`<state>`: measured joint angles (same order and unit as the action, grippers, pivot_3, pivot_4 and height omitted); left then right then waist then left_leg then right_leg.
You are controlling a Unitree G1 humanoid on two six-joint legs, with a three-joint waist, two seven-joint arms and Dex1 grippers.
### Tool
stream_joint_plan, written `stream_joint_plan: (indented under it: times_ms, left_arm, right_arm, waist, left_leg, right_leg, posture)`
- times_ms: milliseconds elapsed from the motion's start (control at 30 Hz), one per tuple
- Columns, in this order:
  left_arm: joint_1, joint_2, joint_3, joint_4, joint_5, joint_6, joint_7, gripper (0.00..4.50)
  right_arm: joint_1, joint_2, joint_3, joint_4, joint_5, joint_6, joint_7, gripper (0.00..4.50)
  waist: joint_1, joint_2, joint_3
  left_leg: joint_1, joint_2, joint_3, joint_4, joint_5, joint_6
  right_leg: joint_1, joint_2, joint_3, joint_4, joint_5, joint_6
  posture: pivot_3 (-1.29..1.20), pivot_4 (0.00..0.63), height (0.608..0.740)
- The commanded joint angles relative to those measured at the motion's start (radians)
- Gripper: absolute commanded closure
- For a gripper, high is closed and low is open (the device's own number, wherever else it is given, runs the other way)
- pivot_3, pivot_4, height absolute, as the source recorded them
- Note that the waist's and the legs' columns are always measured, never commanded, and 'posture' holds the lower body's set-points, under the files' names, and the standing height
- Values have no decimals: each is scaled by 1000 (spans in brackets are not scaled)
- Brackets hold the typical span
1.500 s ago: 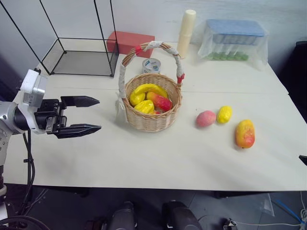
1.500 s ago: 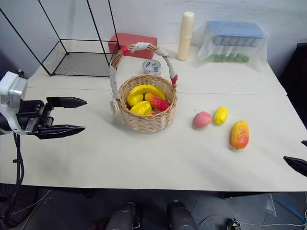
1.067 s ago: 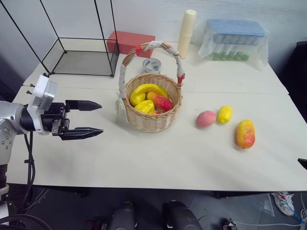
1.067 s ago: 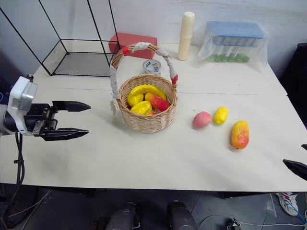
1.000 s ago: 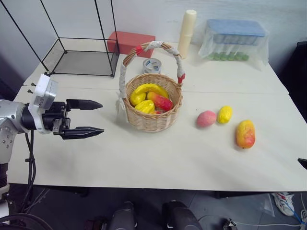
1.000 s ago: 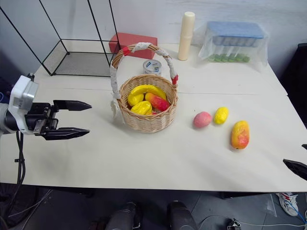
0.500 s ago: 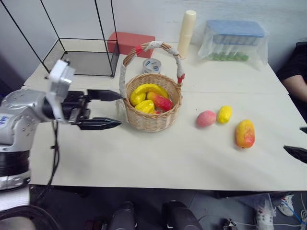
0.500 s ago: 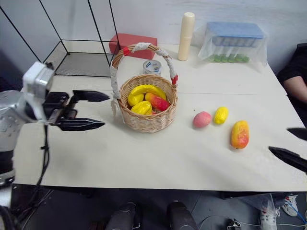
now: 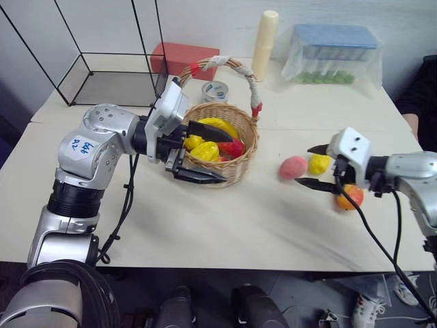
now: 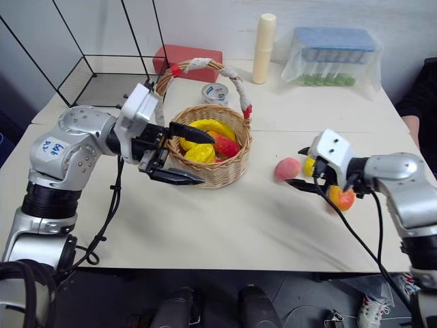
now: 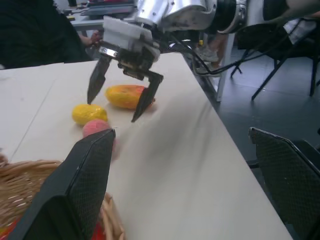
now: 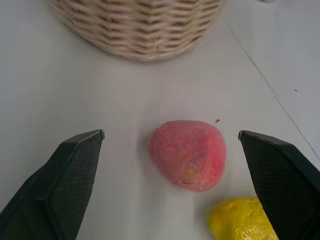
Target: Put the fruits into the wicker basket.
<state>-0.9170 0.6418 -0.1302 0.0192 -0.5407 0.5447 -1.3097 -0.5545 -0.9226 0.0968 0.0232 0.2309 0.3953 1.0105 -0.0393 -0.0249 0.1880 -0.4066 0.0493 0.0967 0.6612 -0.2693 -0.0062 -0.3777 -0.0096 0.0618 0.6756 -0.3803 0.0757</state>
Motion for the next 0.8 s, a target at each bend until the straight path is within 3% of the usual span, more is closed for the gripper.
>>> stream_joint_plan:
  times_ms: [33, 300, 400, 533, 633, 800]
  left_arm:
    - [-25, 6, 29, -12, 7, -9, 9, 0]
    - [16, 26, 66, -66, -9, 27, 49, 0]
    - [22, 27, 71, -79, -12, 36, 59, 0]
    - [14, 31, 80, -71, -9, 40, 66, 0]
    - [9, 43, 99, -52, -3, 42, 82, 0]
    - [60, 115, 167, -26, 2, 49, 105, 0]
  right_arm:
    - [-71, 20, 37, 103, -75, -62, 13, 51]
    - [-174, 122, 67, 357, -158, -162, 6, 51]
    - [-196, 143, 73, 423, -190, -195, -1, 645]
    - [-219, 164, 59, 457, -177, -192, 29, 1906]
    - [-225, 162, 34, 421, -150, -182, 52, 2138]
    - [-187, 150, -70, 107, 61, 36, 129, 2148]
  waist:
    - [3, 0, 0]
    - [3, 0, 0]
    - [1, 0, 0]
    - [-1, 0, 0]
    - [-5, 0, 0]
    - [-18, 2, 1]
  left_leg:
    - [0, 0, 0, 1, 0, 0]
    - [0, 0, 0, 2, 0, 0]
    - [1, 0, 0, 2, 0, 0]
    - [1, 0, 0, 2, 0, 0]
    - [1, 0, 0, 2, 0, 0]
    - [1, 1, -1, 1, 0, 0]
  right_leg:
    - [0, -1, 0, 1, 0, 0]
    - [0, -1, -1, 3, 0, 0]
    - [0, -1, -1, 3, 0, 0]
    - [0, -1, -1, 4, 0, 0]
    - [0, -1, -1, 4, 0, 0]
    - [0, -1, -1, 5, 0, 0]
  posture:
    - [0, 150, 740]
    - [0, 150, 740]
    - [0, 150, 740]
    - [0, 150, 740]
    - [0, 150, 740]
    - [0, 150, 740]
